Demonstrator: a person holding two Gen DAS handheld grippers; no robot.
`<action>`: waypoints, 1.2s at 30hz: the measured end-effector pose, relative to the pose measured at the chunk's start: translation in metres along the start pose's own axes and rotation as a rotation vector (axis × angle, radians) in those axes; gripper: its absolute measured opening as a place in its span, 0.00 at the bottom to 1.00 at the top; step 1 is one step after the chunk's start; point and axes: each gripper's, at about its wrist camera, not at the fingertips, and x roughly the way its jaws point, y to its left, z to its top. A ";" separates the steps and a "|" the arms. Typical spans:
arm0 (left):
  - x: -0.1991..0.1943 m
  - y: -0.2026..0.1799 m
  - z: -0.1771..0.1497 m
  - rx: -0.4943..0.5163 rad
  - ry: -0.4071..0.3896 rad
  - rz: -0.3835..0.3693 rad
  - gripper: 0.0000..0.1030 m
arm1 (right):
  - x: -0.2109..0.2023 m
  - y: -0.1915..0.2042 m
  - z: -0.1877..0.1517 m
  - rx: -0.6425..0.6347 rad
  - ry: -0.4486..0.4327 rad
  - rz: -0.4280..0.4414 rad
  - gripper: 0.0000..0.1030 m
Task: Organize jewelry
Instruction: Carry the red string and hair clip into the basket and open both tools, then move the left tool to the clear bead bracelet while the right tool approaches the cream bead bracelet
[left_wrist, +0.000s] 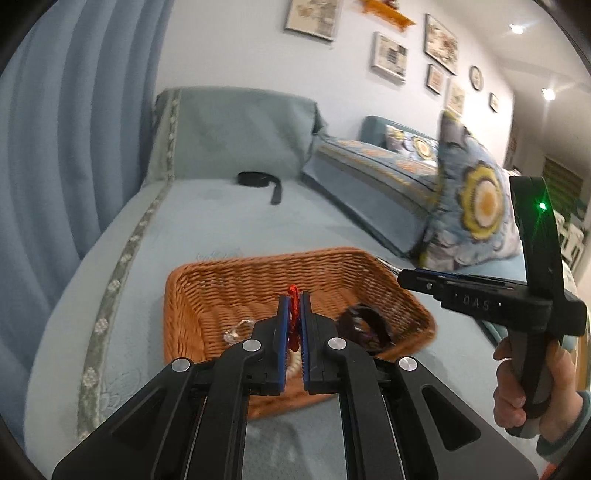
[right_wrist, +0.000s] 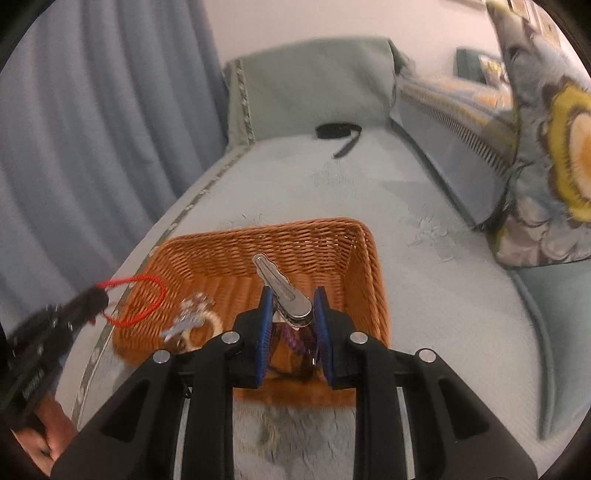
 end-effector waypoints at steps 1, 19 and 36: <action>0.005 0.004 0.000 -0.016 0.004 -0.001 0.03 | 0.011 -0.002 0.004 0.019 0.019 0.001 0.19; 0.042 0.027 -0.027 -0.075 0.062 0.006 0.19 | 0.075 0.004 0.003 0.005 0.124 -0.063 0.35; -0.037 -0.007 -0.037 -0.034 -0.003 -0.007 0.57 | -0.041 -0.008 -0.065 -0.018 0.016 0.042 0.53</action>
